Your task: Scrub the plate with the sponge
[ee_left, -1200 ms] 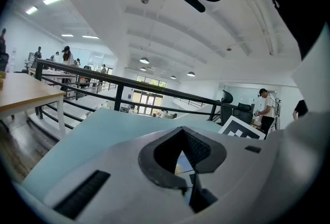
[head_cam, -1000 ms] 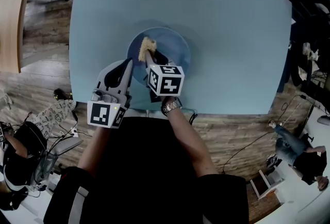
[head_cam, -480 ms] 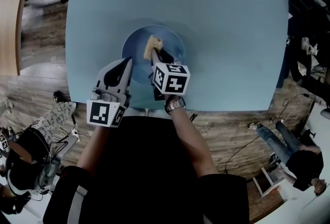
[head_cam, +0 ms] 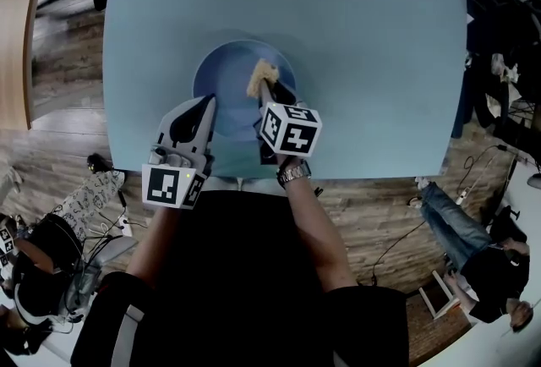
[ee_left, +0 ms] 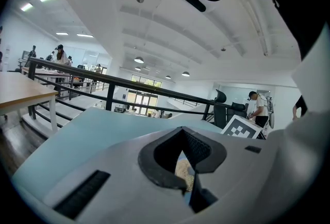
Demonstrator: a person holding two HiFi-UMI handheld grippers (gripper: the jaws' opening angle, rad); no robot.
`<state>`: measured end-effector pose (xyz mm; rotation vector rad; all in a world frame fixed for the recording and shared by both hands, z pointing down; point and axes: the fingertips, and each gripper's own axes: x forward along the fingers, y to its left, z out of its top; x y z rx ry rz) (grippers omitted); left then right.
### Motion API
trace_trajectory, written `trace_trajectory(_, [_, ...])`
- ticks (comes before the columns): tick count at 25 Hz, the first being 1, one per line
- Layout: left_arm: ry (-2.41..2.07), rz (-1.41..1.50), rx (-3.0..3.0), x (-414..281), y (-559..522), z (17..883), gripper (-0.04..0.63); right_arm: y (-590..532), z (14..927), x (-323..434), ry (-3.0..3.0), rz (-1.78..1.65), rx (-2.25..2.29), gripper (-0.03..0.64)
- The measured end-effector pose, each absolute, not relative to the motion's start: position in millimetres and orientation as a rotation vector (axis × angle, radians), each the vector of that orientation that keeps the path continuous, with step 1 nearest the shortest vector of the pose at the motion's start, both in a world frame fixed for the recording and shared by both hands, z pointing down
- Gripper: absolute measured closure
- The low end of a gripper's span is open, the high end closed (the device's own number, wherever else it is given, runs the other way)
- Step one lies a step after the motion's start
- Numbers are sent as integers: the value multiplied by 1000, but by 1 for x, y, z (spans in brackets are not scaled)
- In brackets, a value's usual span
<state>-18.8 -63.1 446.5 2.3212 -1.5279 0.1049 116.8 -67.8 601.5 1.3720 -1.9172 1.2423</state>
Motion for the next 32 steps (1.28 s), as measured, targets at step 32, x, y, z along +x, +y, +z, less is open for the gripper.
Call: trace_trajectory(32, [-1601,39,2324,-45,-48,426,594,-43,582,84,-1948,1224,1294,543])
